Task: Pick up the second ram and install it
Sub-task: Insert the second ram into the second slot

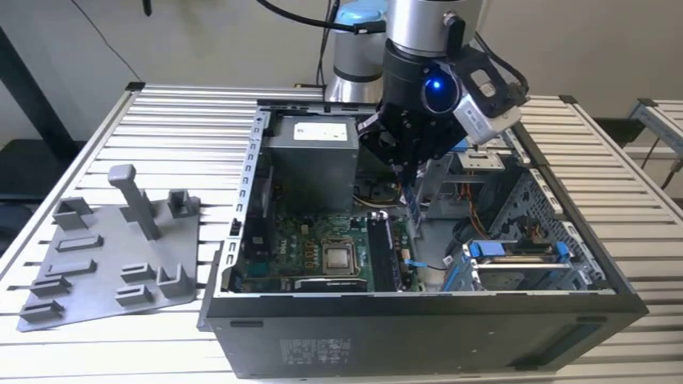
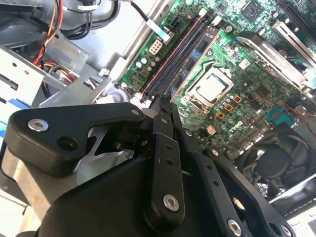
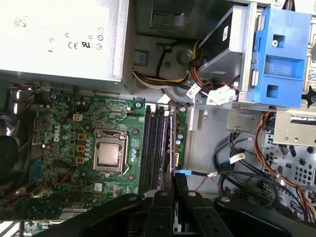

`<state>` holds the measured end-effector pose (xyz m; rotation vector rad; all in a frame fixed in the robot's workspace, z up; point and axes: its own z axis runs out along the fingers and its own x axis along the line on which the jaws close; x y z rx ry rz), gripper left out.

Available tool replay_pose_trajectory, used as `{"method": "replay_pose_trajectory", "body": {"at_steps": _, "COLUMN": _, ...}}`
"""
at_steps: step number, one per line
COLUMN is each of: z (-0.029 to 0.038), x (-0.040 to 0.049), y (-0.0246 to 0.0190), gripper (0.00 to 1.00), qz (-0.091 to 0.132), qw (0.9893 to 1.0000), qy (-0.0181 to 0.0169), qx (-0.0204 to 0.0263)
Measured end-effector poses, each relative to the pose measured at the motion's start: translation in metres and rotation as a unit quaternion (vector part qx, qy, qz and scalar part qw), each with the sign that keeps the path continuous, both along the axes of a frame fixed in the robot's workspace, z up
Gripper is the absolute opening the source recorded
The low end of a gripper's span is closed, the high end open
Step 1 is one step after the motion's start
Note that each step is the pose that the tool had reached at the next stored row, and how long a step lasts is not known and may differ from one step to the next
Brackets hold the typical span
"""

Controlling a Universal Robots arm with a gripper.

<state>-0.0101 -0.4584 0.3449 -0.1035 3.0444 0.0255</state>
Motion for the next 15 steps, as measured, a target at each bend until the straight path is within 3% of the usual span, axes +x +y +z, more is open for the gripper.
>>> {"method": "replay_pose_trajectory", "body": {"at_steps": 15, "z": -0.0041, "x": 0.0000, "y": -0.0001, "gripper": 0.14, "qz": -0.039, "qw": 0.9993, "qy": 0.0000, "qx": -0.0001}}
